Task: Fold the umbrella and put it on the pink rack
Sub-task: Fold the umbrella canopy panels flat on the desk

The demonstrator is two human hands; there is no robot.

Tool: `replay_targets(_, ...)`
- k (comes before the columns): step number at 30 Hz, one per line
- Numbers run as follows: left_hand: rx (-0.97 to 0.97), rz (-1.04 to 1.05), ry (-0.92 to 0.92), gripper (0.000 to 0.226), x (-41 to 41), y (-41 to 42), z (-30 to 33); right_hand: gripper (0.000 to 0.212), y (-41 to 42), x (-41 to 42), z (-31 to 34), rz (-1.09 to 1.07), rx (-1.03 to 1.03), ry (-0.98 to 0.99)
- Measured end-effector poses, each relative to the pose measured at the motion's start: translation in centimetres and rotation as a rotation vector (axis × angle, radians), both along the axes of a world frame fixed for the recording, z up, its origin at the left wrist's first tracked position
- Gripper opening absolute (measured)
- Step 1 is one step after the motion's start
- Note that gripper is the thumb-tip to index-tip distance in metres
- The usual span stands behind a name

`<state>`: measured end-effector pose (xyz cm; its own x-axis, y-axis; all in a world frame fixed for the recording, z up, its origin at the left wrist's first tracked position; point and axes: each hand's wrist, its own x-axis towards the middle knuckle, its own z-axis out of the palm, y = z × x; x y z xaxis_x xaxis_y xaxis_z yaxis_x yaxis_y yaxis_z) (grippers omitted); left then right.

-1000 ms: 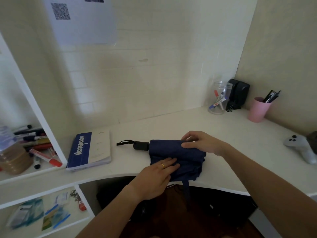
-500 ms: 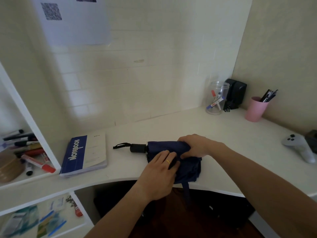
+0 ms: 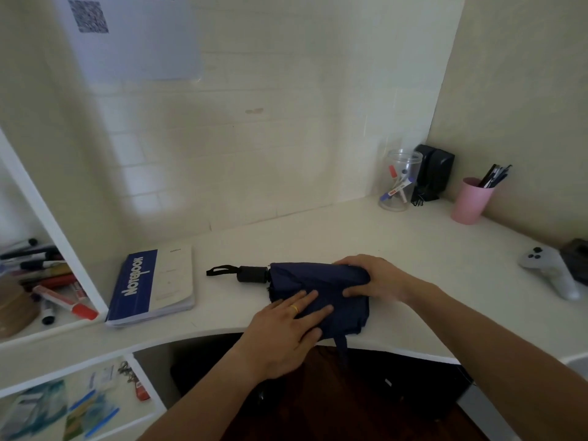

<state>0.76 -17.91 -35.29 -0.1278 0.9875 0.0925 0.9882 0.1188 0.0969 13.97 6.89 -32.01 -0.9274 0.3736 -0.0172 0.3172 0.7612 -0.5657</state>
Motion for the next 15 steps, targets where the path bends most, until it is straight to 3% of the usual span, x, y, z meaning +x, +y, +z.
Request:
replay_targets(4, 0.129, 0.167, -0.115, 0.056, -0.1, -0.1, 0.6, 0.066, -0.2, 0.4, -1.1, -0.004, 0.100, 0.006)
replay_targets(7, 0.121, 0.098, 0.120, 0.056, -0.2, 0.6, 0.6, 0.073, -0.3, 0.2, 0.8, 0.005, 0.250, -0.078)
replay_targets(9, 0.102, 0.061, 0.194, 0.056, -0.3, 0.7, 0.7, 0.061, -1.9, 0.0, 2.7, 0.025, 0.432, 0.084)
replay_targets(11, 0.115, 0.030, 0.212, 0.057, -0.5, 0.6, 0.8, 0.030, -4.5, -0.2, 3.5, 0.102, 0.523, 0.277)
replay_targets(12, 0.112, 0.025, 0.212, 0.058, -0.6, 0.5, 0.8, 0.021, -5.5, -0.2, 3.1, 0.145, 0.541, 0.259)
replay_targets(15, 0.070, 0.045, 0.165, 0.062, -1.4, -0.1, 0.9, 0.022, -6.0, 1.1, -0.1, 0.144, 0.564, 0.108)
